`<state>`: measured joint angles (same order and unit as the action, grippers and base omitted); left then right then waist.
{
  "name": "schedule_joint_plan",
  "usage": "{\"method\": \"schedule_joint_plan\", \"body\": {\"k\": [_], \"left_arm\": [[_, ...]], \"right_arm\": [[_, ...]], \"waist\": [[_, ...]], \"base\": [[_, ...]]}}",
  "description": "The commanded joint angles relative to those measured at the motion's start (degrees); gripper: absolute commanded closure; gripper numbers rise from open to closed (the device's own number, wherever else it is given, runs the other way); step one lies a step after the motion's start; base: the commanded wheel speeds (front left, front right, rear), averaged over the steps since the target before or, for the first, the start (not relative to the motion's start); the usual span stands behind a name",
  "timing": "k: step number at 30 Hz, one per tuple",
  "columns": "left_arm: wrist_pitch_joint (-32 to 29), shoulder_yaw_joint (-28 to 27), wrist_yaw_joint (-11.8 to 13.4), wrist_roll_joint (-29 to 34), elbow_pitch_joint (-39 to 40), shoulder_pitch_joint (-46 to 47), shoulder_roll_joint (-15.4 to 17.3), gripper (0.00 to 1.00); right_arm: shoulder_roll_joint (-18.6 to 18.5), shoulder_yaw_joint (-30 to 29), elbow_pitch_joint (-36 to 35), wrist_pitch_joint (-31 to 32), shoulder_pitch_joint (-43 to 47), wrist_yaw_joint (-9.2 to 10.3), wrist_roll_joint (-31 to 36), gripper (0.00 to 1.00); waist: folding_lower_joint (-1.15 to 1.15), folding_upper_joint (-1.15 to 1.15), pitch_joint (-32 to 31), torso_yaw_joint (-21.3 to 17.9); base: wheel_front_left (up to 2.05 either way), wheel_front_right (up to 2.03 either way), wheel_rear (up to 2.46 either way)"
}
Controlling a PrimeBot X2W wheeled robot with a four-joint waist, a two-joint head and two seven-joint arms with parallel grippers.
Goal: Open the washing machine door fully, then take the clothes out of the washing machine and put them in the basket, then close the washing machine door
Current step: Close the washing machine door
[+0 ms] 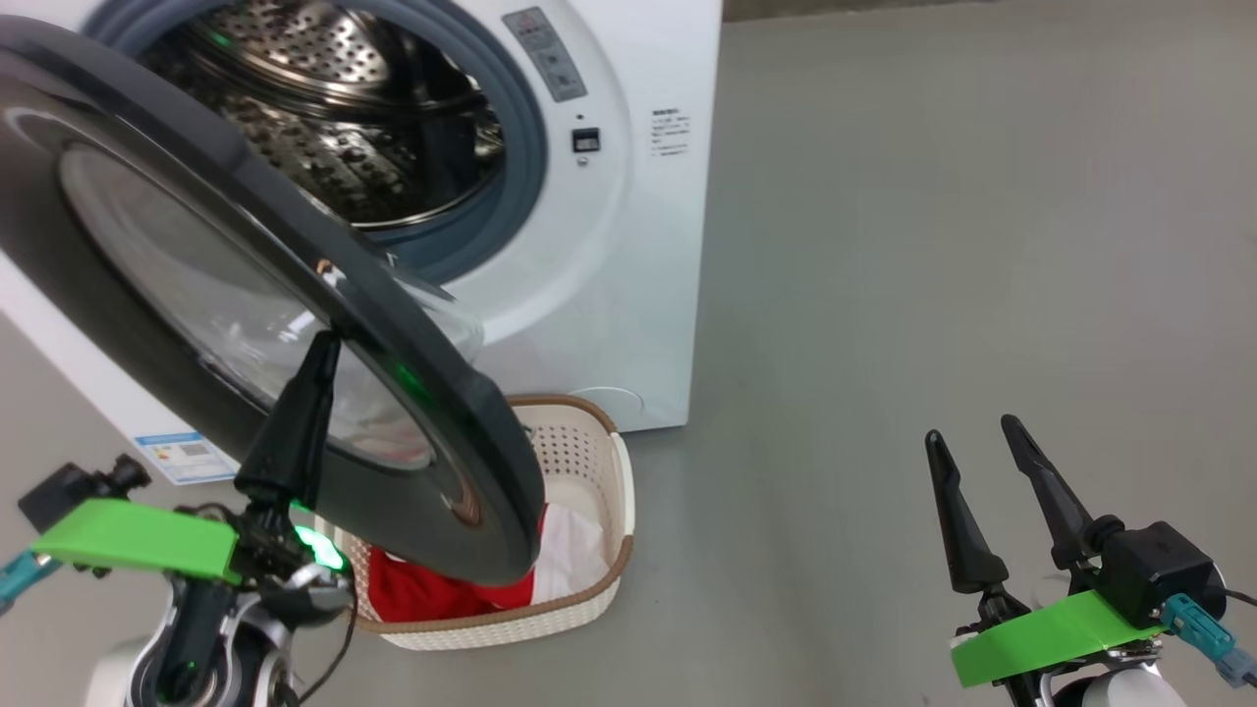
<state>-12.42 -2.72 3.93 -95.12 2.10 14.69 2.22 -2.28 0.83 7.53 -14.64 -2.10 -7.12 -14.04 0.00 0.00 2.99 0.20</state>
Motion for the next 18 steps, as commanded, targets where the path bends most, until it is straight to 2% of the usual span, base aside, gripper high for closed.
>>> {"method": "schedule_joint_plan", "body": {"k": [1, 18], "left_arm": [[0.3, -1.2, -0.8, 0.0, 0.5, 3.6, 0.7, 1.00], [2.8, -0.8, -4.8, 0.4, -9.1, 15.0, 0.7, 1.00]], "right_arm": [[-0.6, 1.1, -1.7, -0.4, -2.3, -0.36, 0.4, 0.00], [-0.6, 1.5, -2.3, -0.4, -4.6, -0.36, 0.1, 0.00]], "waist": [[0.00, 0.00, 1.4, -1.7], [0.00, 0.00, 5.7, -4.6]], "base": [[0.00, 0.00, 0.00], [0.00, 0.00, 0.00]]}}
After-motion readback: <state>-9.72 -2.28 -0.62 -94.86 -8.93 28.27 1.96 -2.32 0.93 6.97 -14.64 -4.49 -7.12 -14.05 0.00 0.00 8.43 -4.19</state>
